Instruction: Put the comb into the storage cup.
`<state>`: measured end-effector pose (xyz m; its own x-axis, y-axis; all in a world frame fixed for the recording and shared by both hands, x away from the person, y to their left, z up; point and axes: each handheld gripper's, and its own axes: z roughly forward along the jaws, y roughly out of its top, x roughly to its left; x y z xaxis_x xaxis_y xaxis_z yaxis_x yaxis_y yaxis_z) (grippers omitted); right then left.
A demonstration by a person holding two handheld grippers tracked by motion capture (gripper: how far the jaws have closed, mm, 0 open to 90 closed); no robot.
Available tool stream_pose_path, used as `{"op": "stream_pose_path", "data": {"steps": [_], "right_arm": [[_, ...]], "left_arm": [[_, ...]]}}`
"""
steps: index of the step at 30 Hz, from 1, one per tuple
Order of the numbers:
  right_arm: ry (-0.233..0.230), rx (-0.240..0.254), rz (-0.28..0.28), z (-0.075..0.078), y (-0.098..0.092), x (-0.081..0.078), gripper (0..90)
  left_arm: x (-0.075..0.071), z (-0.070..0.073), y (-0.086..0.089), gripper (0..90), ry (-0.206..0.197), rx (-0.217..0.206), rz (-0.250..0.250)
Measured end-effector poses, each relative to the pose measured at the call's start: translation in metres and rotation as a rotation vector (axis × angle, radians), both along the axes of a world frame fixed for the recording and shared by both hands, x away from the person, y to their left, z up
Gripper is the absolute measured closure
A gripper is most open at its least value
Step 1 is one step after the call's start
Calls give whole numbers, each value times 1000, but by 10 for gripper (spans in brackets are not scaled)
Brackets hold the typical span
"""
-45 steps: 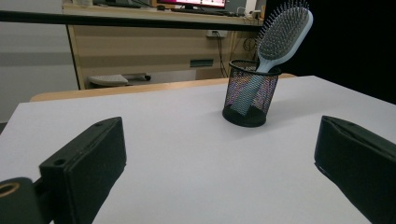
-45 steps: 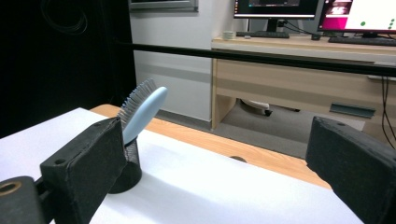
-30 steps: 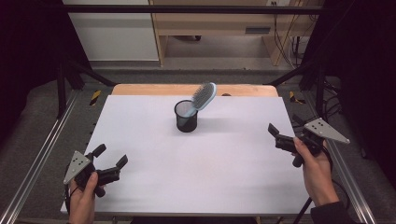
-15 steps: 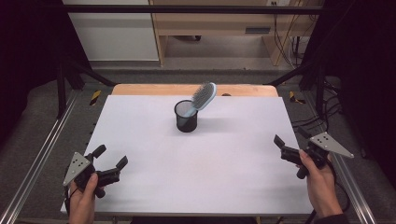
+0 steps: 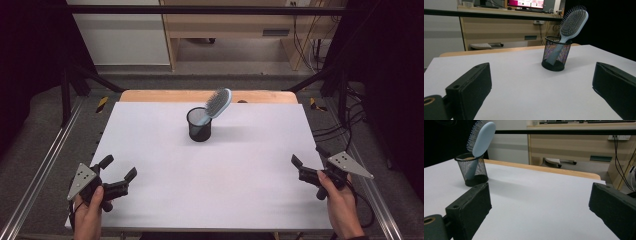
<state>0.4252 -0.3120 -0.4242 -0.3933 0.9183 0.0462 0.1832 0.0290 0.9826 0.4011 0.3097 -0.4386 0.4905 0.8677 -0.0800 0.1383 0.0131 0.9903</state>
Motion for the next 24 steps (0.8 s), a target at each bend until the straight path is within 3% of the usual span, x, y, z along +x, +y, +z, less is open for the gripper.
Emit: {"op": "stream_pose_path", "data": {"steps": [24], "right_arm": [[33,2,70,-24,14,-5,43]], "left_arm": [[0,-1,1,21,-13,16,-1]]}}
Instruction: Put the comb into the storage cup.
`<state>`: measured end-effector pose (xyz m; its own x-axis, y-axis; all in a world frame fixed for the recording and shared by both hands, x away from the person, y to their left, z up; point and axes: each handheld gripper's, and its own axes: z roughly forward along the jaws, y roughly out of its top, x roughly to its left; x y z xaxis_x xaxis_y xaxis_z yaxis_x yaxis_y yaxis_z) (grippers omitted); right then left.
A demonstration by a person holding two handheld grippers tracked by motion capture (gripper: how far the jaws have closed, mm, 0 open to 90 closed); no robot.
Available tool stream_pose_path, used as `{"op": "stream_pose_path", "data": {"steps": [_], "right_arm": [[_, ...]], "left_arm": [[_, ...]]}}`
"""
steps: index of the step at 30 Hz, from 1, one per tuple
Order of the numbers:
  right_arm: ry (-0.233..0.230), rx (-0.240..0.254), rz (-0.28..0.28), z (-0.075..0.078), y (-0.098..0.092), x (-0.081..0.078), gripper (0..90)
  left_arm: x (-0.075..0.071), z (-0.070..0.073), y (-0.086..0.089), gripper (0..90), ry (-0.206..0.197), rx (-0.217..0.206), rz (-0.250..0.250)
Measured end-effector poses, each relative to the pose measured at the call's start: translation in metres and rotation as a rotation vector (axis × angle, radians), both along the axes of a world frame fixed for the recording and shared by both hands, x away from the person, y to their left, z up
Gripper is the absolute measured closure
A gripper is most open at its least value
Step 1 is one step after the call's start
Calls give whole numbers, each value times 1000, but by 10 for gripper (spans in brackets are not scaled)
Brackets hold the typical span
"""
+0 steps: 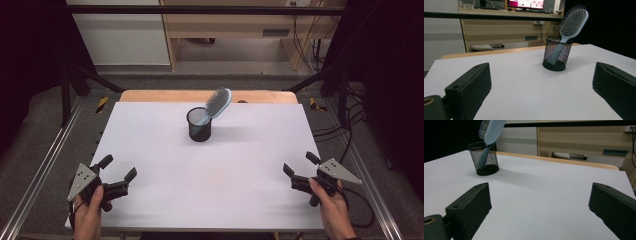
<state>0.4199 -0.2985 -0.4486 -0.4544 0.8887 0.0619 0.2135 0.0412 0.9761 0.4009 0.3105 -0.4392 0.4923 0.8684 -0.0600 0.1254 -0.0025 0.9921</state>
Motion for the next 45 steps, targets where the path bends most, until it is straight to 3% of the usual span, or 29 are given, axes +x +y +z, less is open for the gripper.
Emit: {"op": "stream_pose_path", "data": {"steps": [12,45], "right_arm": [[16,-5,51,-8,10,-1,44],[-6,12,159,-14,38,4,41]], "left_arm": [[0,0,0,21,-1,1,3],[0,-1,0,20,-4,2,-5]]}}
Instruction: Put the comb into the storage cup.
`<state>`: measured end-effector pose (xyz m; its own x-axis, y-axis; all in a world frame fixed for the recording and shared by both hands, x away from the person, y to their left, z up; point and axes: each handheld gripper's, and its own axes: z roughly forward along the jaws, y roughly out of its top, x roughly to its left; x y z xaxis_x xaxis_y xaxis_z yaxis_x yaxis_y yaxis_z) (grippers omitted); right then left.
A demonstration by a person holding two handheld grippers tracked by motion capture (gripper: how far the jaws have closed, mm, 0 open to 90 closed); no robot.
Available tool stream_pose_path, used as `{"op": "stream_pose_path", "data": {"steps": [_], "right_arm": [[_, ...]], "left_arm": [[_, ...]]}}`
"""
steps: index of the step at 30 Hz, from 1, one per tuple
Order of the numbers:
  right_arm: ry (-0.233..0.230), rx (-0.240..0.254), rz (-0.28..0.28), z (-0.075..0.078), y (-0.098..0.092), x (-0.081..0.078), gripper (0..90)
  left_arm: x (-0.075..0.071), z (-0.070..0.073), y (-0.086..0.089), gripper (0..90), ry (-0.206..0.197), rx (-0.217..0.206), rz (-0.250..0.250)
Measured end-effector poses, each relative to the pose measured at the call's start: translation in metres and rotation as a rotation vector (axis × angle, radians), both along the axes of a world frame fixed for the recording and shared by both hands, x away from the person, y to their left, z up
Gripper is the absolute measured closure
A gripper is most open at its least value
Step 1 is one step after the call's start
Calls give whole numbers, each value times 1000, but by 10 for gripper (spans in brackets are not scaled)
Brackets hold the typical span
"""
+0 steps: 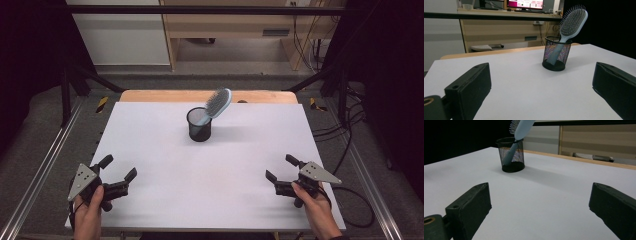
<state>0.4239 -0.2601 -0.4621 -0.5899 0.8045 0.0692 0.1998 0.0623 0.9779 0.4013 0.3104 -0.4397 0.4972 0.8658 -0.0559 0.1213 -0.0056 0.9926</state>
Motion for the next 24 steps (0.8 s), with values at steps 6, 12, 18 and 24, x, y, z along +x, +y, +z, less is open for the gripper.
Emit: {"op": "stream_pose_path", "data": {"steps": [6,12,18,24], "right_arm": [[-4,-1,21,-1,7,2,41],[-7,-12,45,-1,16,4,41],[-14,5,49,-1,18,6,42],[-8,33,78,-3,27,9,44]], "left_arm": [[0,0,0,20,-1,0,-2],[0,0,-1,20,-8,-6,-9],[1,0,-1,20,-11,-2,-13],[1,-1,-3,20,-7,8,-12]]}}
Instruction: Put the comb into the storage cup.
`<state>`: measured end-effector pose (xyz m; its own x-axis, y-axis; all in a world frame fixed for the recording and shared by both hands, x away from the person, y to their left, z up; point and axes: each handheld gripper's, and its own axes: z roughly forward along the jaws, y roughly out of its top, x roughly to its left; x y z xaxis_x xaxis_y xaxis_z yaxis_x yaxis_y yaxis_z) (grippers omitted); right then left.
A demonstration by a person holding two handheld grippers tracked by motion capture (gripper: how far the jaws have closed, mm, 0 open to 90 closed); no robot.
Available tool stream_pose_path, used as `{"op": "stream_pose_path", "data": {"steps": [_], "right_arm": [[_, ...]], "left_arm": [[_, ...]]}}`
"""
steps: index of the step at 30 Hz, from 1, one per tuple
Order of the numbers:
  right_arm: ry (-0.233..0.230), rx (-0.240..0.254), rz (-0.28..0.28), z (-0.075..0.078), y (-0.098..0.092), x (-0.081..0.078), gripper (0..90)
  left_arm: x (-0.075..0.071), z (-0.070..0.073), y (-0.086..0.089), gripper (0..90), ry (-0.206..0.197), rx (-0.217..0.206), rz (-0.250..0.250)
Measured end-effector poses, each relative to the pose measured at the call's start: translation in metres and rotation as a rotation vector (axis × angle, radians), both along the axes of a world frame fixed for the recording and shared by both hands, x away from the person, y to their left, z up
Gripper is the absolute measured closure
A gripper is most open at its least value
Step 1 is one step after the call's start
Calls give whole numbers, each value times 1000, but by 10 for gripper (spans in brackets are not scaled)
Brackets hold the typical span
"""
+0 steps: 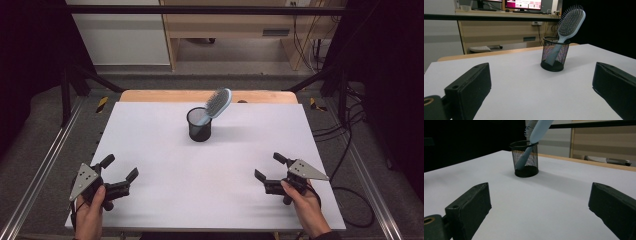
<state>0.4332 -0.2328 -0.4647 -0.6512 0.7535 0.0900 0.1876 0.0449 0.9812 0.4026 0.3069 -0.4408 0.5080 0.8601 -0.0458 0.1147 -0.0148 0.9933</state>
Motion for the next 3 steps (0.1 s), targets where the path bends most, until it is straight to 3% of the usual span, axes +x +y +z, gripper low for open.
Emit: {"op": "stream_pose_path", "data": {"steps": [3], "right_arm": [[-9,-10,7,1,2,0,44]], "left_arm": [[0,-1,-1,20,3,0,1]]}}
